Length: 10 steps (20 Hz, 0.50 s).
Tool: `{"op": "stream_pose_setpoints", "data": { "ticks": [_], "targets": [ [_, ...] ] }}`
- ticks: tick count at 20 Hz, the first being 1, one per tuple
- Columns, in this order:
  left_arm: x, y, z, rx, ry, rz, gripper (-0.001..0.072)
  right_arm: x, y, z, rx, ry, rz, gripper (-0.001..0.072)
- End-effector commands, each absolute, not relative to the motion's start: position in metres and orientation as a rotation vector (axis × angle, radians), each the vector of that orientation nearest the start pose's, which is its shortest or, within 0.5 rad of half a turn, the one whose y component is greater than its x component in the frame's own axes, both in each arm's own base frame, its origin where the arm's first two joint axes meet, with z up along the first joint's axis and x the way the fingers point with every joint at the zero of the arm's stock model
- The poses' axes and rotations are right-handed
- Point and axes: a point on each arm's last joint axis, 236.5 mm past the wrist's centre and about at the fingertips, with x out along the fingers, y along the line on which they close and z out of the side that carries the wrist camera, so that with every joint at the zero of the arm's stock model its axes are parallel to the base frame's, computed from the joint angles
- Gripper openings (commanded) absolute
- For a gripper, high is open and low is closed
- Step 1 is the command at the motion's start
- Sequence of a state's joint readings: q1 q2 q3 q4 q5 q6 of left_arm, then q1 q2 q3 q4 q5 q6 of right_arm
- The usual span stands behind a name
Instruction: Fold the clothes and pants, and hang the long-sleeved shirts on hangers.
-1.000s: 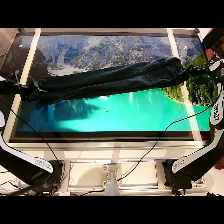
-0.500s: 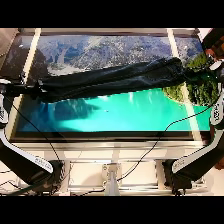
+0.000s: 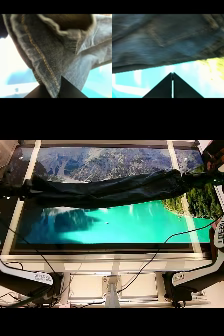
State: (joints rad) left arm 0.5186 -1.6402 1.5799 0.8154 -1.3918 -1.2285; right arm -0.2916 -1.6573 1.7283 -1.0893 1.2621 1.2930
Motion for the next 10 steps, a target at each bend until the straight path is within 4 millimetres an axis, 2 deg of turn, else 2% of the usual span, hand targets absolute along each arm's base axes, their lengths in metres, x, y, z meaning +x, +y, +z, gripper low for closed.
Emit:
{"op": "stream_pose_setpoints", "data": {
  "ticks": [1, 3, 5, 7, 10],
  "targets": [
    [0.436, 0.092, 0.111, -0.543, 1.023, -0.206, 0.0027, 0.515, 0.025, 0.120, 0.208, 0.926, 0.329, 0.0046],
    [0.429, 0.088, 0.140, -0.502, 0.965, -0.202, 0.0027, 0.536, 0.073, 0.132, 0.237, 0.838, 0.347, 0.0045],
    [0.422, 0.082, 0.163, -0.475, 0.917, -0.206, 0.0027, 0.547, 0.141, 0.138, 0.255, 0.771, 0.415, 0.0045],
    [0.420, 0.074, 0.182, -0.474, 0.872, -0.225, 0.0027, 0.546, 0.222, 0.133, 0.236, 0.722, 0.520, 0.0044],
    [0.422, 0.055, 0.205, -0.524, 0.808, -0.300, 0.0028, 0.525, 0.340, 0.101, 0.239, 0.706, 0.644, 0.0044]
  ]
}}
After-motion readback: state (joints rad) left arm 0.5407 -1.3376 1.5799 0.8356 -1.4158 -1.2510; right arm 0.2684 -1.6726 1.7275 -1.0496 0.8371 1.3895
